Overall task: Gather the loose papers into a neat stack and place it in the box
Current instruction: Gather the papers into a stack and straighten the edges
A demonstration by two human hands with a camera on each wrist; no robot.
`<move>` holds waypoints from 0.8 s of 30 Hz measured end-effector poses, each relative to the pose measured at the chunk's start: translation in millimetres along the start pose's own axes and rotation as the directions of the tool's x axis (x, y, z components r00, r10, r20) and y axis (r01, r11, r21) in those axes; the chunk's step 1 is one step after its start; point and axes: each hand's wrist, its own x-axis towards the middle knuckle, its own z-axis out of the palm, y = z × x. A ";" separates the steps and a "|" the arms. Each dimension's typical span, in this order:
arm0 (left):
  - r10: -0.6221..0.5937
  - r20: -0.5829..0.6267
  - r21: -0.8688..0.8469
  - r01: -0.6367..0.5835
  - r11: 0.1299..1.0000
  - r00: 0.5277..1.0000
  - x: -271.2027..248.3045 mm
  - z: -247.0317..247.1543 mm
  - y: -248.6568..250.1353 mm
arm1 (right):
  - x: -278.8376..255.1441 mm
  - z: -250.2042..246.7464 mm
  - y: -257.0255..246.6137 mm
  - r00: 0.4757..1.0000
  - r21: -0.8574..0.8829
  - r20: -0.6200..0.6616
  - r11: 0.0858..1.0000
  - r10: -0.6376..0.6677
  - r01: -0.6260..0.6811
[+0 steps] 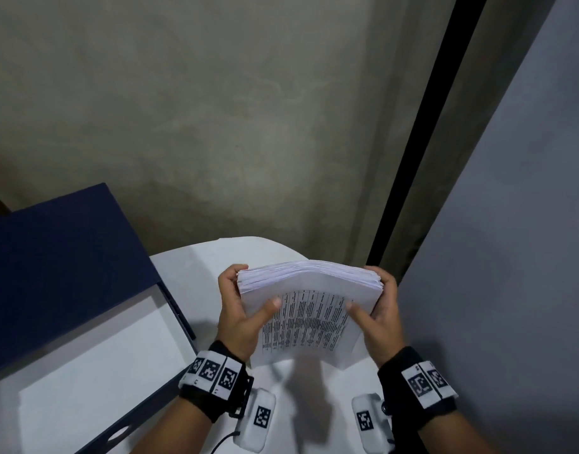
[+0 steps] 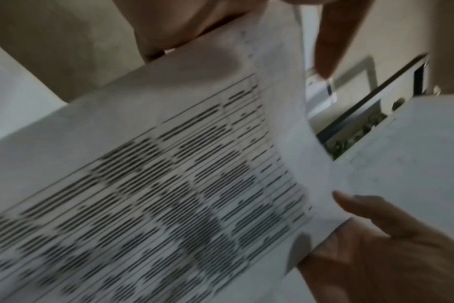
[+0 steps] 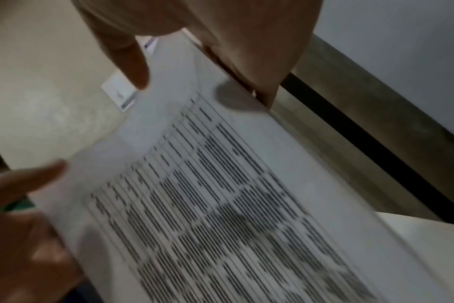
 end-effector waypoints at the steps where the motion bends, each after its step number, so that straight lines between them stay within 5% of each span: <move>1: -0.053 -0.019 0.052 0.054 0.997 0.998 -4.8 1.1 -6.7 | -4.8 0.2 5.6 0.999 -0.069 0.019 0.997 0.042 -0.041; 4: -0.083 -0.117 0.245 0.109 0.963 0.990 -7.6 9.7 -12.3 | -7.0 6.6 10.6 0.996 -0.236 -0.041 0.968 0.073 -0.081; 10: -0.018 -0.160 0.239 0.057 0.969 0.987 2.3 19.8 15.0 | 12.0 6.1 -6.2 0.992 -0.148 -0.122 0.989 -0.024 0.006; 16: -0.297 -0.178 0.337 0.342 0.877 0.938 -7.4 21.1 -11.8 | -7.1 3.7 25.6 0.987 -0.244 -0.072 0.957 0.141 -0.155; 18: -0.145 -0.208 0.426 0.223 0.877 0.967 -7.0 20.1 -2.3 | -1.9 0.8 21.9 0.993 -0.299 -0.092 0.949 0.079 -0.104; 21: 0.292 -0.098 0.779 -0.110 0.617 0.951 -3.8 24.3 28.0 | 14.5 -1.8 4.3 0.996 -0.451 -0.028 0.890 -0.086 0.064; 22: 0.358 -0.011 0.849 -0.180 0.497 0.934 -1.5 27.9 40.7 | 19.6 -1.7 -3.6 0.987 -0.527 0.041 0.836 -0.157 0.155; 24: 0.291 0.173 0.898 -0.272 0.345 0.941 5.8 35.3 63.1 | 27.4 0.2 -21.2 0.943 -0.617 0.209 0.712 -0.260 0.333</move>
